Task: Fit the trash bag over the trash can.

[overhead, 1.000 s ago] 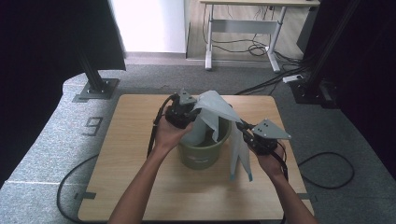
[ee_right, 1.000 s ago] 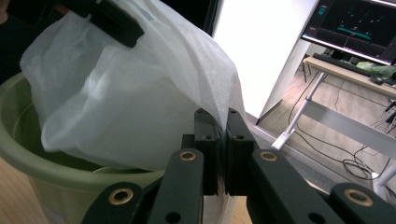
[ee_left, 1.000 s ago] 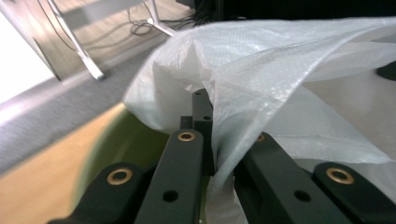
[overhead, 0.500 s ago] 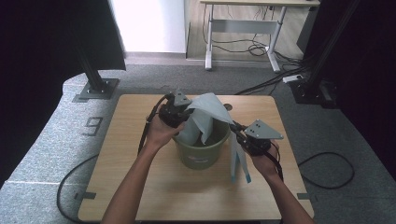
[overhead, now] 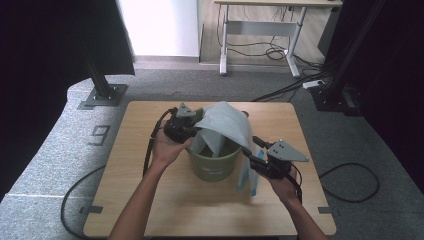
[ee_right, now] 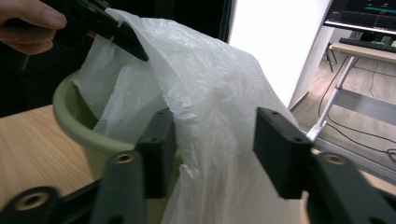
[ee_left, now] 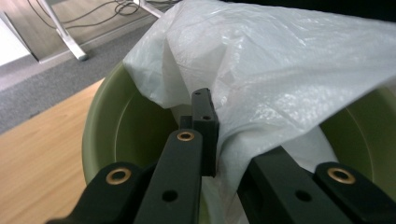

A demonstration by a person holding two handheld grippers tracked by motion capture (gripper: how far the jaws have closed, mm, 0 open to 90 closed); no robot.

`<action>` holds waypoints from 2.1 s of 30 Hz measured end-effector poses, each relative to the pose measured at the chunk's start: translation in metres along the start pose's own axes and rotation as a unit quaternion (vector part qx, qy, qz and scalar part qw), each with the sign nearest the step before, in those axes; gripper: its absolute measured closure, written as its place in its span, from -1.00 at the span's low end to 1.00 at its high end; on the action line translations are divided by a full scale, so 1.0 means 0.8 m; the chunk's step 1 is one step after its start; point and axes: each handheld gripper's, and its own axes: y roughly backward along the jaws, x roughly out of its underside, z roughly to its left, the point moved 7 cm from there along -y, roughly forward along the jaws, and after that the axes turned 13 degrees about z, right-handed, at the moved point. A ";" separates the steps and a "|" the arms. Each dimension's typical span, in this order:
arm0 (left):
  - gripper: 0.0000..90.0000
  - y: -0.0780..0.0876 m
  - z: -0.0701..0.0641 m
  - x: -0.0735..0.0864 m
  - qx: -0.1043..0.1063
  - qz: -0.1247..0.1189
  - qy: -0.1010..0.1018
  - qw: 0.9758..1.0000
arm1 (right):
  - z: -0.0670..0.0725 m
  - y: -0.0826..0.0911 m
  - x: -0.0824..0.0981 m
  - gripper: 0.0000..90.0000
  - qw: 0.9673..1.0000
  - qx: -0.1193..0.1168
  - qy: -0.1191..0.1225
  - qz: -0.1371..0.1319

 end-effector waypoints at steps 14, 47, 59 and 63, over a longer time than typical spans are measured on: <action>0.97 0.003 0.003 0.005 0.002 -0.007 0.013 1.000 | 0.017 -0.051 0.066 -0.41 0.998 0.015 -0.054 0.041; 0.47 0.015 -0.001 -0.007 0.008 -0.023 -0.045 0.999 | -0.057 0.015 -0.022 0.96 0.993 0.108 -0.036 -0.041; -0.53 0.056 -0.038 -0.027 0.003 -0.067 -0.085 0.994 | -0.057 0.008 -0.023 0.96 0.994 0.104 -0.005 -0.012; -0.62 0.057 -0.035 -0.024 0.000 -0.071 -0.079 0.994 | -0.074 0.010 -0.016 0.96 0.993 0.118 -0.016 -0.002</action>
